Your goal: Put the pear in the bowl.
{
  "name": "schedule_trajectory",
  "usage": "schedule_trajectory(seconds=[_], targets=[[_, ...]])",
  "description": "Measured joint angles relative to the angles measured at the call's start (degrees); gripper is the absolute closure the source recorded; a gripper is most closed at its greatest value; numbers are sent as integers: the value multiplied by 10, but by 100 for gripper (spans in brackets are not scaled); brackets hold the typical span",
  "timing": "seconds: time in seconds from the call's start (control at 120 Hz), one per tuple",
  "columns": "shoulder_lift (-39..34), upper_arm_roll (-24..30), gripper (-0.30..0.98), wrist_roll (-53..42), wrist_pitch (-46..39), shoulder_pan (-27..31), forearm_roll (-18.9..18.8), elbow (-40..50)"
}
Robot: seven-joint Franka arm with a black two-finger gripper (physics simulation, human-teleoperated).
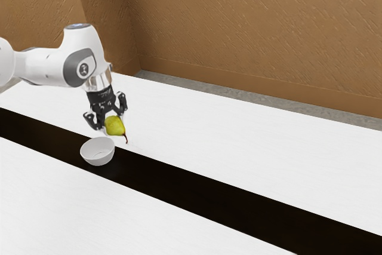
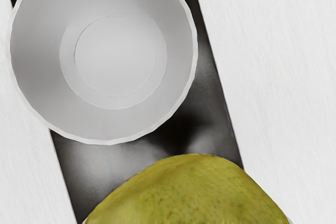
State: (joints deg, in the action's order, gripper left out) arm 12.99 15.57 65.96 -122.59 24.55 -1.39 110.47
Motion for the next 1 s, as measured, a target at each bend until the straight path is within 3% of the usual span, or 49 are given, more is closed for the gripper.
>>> schedule_trajectory(seconds=[0.333, 1.0], targets=[[31, -4, 54, -27, 20, 67, -20, -18], [86, -3, 52, -50, 19, 74, -39, -41]])
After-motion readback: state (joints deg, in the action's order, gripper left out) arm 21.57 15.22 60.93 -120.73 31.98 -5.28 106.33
